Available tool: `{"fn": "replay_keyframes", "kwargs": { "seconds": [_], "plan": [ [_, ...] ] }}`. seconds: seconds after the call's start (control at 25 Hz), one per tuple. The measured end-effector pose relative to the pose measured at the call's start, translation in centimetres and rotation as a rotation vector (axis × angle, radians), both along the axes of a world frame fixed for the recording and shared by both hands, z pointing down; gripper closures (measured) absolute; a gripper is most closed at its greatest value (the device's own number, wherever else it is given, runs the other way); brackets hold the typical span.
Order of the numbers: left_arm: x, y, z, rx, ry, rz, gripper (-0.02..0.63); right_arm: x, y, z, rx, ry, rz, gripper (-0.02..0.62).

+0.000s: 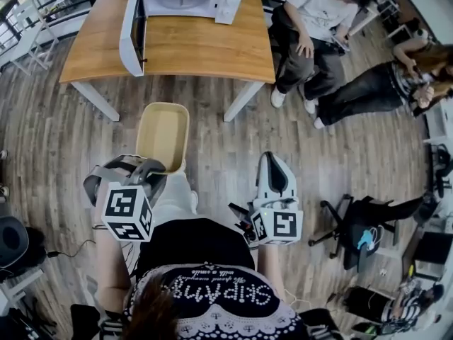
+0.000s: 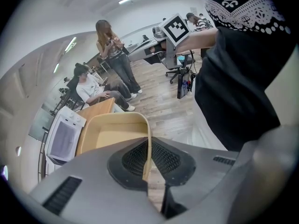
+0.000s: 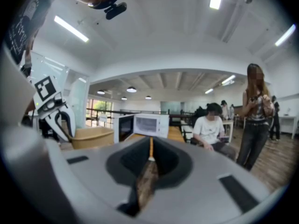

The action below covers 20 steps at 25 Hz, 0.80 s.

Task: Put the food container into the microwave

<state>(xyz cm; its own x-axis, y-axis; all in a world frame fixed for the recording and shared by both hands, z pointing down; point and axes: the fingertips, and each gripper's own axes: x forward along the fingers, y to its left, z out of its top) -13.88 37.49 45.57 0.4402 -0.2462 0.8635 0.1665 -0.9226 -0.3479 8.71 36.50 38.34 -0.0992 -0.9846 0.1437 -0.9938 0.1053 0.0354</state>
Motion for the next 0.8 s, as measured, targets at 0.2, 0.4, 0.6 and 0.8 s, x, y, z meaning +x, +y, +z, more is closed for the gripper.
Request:
{"fn": "replay_keyframes", "kwargs": {
  "seconds": [0.2, 0.4, 0.6, 0.8],
  "plan": [
    [0.9, -2.0, 0.0, 0.003, 0.005, 0.025, 0.561, 0.5, -1.6, 0.4, -0.018, -0.001, 0.013, 0.555],
    [1.0, -5.6, 0.4, -0.001, 0.006, 0.036, 0.561, 0.2, -5.0, 0.5, -0.029, 0.004, 0.010, 0.555],
    [0.7, -10.0, 0.1, -0.003, 0.010, 0.037, 0.561, -0.3, -9.4, -0.2, -0.031, 0.012, 0.013, 0.555],
    [0.0, -14.1, -1.0, 0.003, 0.020, 0.048, 0.561, -1.3, -13.7, -1.5, -0.021, 0.025, 0.011, 0.555]
  ]
}}
